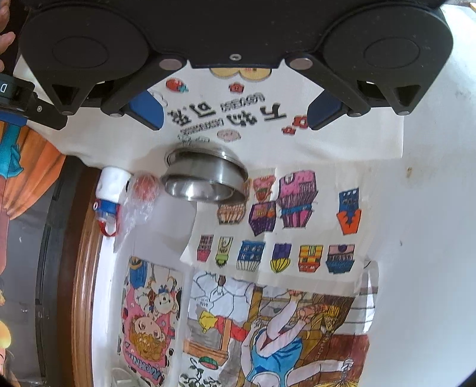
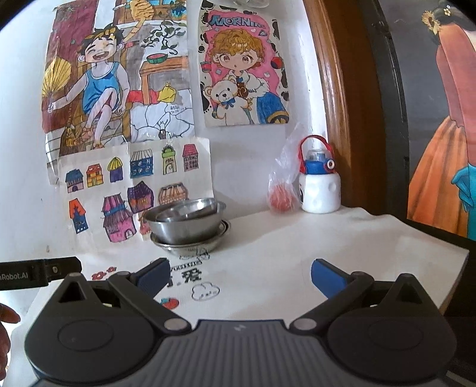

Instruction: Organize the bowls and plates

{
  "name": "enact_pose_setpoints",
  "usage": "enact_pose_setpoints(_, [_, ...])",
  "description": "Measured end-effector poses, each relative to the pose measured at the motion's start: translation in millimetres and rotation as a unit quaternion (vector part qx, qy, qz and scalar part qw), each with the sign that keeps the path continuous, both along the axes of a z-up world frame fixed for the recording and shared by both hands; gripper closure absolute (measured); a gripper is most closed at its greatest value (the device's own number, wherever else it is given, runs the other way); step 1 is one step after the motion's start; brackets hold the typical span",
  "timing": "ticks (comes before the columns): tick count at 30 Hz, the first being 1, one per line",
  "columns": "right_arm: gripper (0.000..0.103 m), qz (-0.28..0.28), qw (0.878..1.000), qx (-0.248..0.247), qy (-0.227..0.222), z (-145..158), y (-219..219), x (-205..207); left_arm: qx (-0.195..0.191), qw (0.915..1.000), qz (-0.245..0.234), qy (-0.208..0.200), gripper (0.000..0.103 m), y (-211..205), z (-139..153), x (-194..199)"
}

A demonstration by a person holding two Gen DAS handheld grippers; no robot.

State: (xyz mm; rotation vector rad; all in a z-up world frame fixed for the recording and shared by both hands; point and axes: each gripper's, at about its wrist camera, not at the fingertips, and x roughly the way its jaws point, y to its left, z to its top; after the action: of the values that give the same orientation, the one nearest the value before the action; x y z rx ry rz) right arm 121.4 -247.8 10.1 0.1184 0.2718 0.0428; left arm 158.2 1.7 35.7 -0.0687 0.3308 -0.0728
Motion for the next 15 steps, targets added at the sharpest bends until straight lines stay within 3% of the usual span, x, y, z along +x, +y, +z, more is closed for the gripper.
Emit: enact_pose_setpoints(15, [0.000, -0.011, 1.000, 0.012, 0.024, -18.0, -1.7, -17.3, 0.003, 0.9994, 0.019, 0.028, 0.001, -1.0, -21.2, -21.3])
